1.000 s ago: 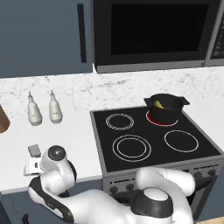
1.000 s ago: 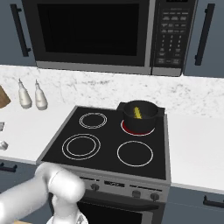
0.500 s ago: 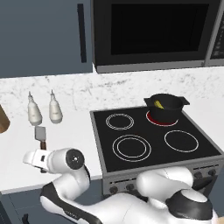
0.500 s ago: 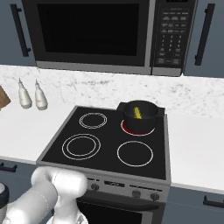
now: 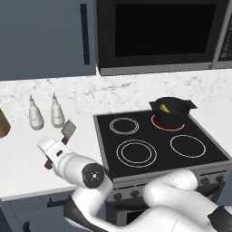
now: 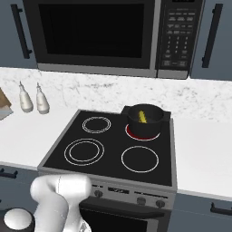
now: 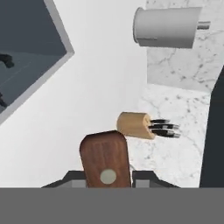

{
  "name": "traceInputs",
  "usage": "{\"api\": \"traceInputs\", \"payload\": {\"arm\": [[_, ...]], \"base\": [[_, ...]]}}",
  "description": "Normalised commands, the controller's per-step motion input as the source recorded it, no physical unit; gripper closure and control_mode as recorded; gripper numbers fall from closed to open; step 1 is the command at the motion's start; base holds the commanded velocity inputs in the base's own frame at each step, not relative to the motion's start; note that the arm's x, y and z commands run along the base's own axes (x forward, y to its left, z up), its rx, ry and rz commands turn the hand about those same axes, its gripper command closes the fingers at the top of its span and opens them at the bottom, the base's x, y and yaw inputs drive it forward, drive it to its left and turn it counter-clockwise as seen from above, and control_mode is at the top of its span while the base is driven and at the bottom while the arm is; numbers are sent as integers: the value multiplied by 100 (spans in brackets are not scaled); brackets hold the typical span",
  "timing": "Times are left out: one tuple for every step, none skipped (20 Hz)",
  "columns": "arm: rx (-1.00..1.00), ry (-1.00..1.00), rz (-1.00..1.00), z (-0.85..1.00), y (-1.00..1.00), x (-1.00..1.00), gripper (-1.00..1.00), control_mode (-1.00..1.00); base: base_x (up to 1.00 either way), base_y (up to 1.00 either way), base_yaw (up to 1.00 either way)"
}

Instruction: Put the cucumber and lemon in the pot. Retrieve the spatula and lightly stir the vegetables in the pot.

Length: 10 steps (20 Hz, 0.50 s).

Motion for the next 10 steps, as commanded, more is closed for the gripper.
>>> {"api": "traceInputs", "payload": {"arm": [[57,28,-39,100,-27,-59,100,-100],[60,30,-38,100,-34,-57,100,-100],[62,31,-37,100,-36,-58,100,-100],[62,32,-36,100,-36,-54,100,-100],[62,31,-35,100,-36,-56,100,-100],[63,32,-34,100,-39,-54,100,-100],[63,33,-34,100,-41,-51,100,-100],[63,35,-34,100,-49,-49,100,-100],[63,36,-34,100,-51,-44,100,-100],[66,37,-33,100,-56,-41,100,-100]], "base": [[0,0,0],[0,0,0],[0,0,0],[0,0,0],[0,0,0],[0,0,0],[0,0,0],[0,0,0],[0,0,0],[0,0,0]]}}
